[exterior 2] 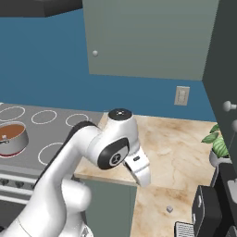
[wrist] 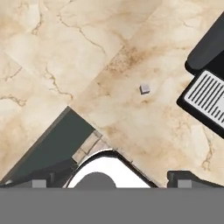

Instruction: Pick up the sugar cube(s) and place them in the saucepan with hot chocolate.

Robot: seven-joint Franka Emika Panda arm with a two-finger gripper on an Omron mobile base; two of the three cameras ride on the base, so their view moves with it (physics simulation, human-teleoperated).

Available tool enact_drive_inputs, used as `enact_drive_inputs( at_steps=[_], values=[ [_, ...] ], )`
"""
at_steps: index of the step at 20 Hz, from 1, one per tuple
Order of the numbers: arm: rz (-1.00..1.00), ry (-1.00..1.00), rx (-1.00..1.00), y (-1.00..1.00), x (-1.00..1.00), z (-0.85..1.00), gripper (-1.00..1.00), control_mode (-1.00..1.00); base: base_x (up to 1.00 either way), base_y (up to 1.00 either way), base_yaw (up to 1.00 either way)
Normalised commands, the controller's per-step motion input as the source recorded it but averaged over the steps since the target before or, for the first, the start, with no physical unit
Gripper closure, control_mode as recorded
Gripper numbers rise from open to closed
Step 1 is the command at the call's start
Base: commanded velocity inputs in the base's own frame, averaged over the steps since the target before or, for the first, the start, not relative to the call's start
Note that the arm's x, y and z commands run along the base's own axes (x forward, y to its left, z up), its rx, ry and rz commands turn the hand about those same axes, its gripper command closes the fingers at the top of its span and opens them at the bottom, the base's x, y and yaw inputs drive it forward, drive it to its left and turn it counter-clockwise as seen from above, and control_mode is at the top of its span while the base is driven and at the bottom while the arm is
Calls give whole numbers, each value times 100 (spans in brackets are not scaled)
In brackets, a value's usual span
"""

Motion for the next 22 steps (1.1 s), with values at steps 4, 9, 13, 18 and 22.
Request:
enact_drive_inputs(
  at_steps=[4, 9, 13, 18, 22],
  values=[
    [0, 0, 0, -100, -10, -18, -100, -100, 0, 0, 0],
    [18, 0, 1, -78, -1, -18, -100, -100, 0, 0, 0],
    [24, 0, 0, -11, 0, -8, -100, -100, 0, 0, 0],
    [12, 0, 0, 0, 4, -29, -100, -100, 0, 0, 0],
    [3, 1, 0, 0, 13, -62, -100, -100, 0, 0, 0]
  ],
)
